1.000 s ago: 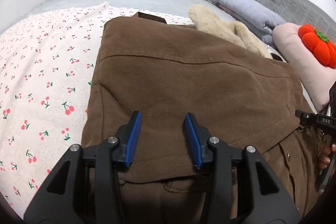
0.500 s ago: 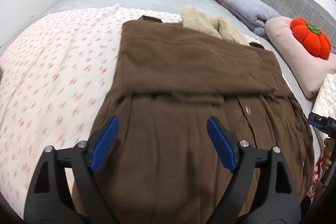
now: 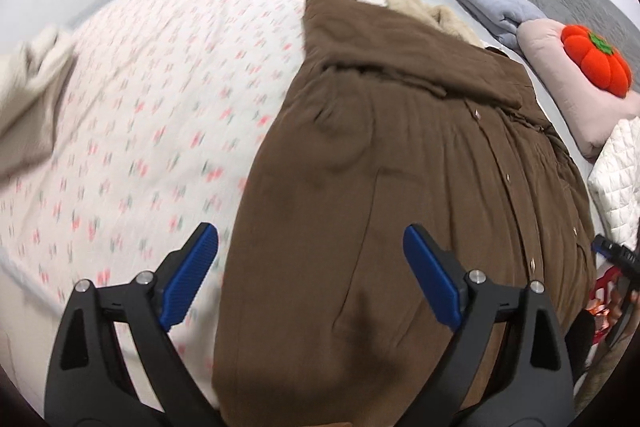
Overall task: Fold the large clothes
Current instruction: 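Move both grippers to the coat hem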
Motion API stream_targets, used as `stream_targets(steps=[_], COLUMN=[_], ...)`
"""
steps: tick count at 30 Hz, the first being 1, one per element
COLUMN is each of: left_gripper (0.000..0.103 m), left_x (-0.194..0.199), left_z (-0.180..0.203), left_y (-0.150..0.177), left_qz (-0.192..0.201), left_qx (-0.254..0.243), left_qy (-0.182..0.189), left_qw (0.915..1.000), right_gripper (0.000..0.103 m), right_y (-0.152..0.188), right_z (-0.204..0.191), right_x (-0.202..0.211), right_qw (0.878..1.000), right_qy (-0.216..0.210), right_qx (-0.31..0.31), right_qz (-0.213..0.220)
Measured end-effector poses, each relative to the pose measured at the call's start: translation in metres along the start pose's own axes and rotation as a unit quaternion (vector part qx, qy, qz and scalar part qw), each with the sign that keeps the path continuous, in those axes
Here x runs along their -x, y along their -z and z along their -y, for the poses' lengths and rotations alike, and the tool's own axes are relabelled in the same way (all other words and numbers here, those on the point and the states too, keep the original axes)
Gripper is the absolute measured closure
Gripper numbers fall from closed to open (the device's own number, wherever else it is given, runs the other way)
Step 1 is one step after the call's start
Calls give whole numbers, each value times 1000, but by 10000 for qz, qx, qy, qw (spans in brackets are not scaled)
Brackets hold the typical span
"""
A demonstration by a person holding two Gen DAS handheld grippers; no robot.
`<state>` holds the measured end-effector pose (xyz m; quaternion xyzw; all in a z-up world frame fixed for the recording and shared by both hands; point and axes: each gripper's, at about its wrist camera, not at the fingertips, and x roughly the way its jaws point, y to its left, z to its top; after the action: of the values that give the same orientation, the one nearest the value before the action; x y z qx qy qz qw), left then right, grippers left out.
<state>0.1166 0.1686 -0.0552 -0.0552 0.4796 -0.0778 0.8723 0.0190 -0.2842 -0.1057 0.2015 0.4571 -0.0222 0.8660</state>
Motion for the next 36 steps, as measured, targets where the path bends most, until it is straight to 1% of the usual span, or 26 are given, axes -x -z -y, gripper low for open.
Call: stream_targets(steps=[2,4,6,10,12,14,16,18,20,22,24,25,26,27,28,29,30,31,33,35,36], left_gripper=[9,9,9,9,9,9,9,9,10,10,10,10,10,10,10,10,11,13,13,13,13], left_x=[0,-1,-2,-5,-7,-7,-6,-6,-6,-7,-10,-11,-12,-12,-13,-13,-12,-13,-14,-17,-20], left_z=[-11,-19,-24,-35,-40,-43,-48,-52,-55,-58,-64,-67,-71,-74,-77,-81,-85,-88,-89,-87,-84], left_y=[16,29,39,56,63,69,71,73,73,73,74,74,75,75,74,73,72,69,59,41,33], left_qz=[-197,-400,-520,-700,-788,-776,-754,-754,-751,-742,-719,-709,-687,-650,-609,-568,-519,-484,-412,-328,-329], left_qx=[156,266,326,599,741,759,779,846,881,901,982,1043,1114,1176,1237,1304,1363,1381,1320,1155,1049], left_qy=[99,235,367,787,1024,1207,1347,1566,1774,1915,2073,2127,2194,2239,2274,2239,2125,2092,2091,2021,2072], left_qw=[9996,9986,9974,9926,9888,9867,9849,9811,9773,9745,9707,9689,9668,9653,9640,9642,9662,9669,9681,9720,9721], right_gripper=[20,20,20,20,20,20,20,20,20,20,20,21,21,21,22,23,25,27,28,30,30], right_y=[14,25,34,47,51,53,54,50,48,46,45,45,45,45,44,44,44,44,40,31,23], right_z=[14,25,35,54,60,65,69,74,85,95,106,110,114,117,120,121,123,125,128,126,124], right_x=[5,12,20,34,37,40,43,47,51,47,37,33,29,26,23,23,22,23,25,26,26], right_qw=[9995,9989,9980,9943,9931,9926,9935,9942,9926,9890,9778,9739,9723,9716,9685,9664,9650,9645,9650,9678,9695], right_qy=[-243,-367,-506,-871,-954,-965,-862,-743,-794,-1059,-1689,-1847,-1883,-1886,-1995,-2060,-2100,-2110,-2110,-2056,-2022], right_qx=[-172,-297,-389,-618,-683,-729,-730,-739,-862,-986,-1218,-1302,-1368,-1405,-1466,-1512,-1544,-1555,-1516,-1412,-1347], right_qz=[-38,-46,-15,32,53,67,133,243,310,305,239,230,236,246,256,274,290,318,364,349,326])
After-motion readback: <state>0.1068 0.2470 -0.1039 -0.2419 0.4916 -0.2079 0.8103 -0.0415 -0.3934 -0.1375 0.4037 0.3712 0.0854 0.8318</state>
